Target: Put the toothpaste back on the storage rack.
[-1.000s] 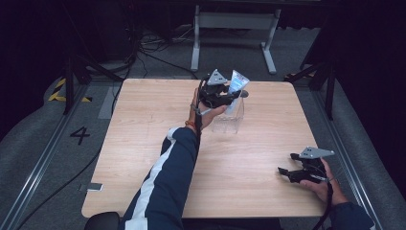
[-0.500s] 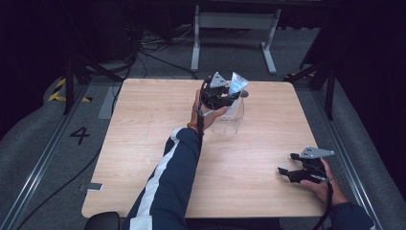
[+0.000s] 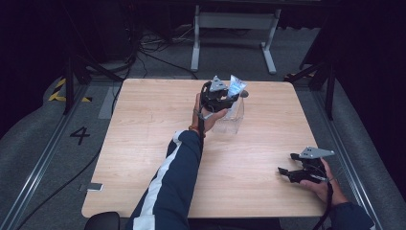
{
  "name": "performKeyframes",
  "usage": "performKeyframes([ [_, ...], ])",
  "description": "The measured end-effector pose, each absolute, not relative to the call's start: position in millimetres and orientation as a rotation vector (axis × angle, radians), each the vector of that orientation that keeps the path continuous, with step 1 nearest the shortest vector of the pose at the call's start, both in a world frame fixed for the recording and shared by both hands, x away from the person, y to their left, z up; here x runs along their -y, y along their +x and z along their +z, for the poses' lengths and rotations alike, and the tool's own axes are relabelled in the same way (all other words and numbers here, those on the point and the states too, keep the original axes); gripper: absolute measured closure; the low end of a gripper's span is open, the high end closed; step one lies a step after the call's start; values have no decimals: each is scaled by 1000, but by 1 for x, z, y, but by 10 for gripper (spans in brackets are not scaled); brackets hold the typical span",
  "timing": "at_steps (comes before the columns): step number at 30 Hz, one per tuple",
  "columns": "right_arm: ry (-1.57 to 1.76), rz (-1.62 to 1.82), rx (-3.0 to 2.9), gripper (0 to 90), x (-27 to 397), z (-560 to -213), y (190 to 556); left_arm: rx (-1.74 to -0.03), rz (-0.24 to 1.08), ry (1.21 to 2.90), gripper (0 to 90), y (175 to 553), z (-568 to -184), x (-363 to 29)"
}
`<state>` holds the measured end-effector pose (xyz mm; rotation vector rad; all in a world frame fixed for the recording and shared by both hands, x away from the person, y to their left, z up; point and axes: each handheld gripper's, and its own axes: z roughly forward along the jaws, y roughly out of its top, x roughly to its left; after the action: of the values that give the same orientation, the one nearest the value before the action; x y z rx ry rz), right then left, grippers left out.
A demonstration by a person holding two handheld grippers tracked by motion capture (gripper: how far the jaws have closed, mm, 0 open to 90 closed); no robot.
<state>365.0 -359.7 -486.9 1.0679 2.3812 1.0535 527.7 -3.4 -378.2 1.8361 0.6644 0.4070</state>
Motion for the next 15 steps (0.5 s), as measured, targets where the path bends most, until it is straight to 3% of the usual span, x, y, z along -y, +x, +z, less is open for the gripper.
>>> performKeyframes([
  [15,1068,1054,-2382,159,360,-487,365,-659,409,1877,630,526,-390,7],
])
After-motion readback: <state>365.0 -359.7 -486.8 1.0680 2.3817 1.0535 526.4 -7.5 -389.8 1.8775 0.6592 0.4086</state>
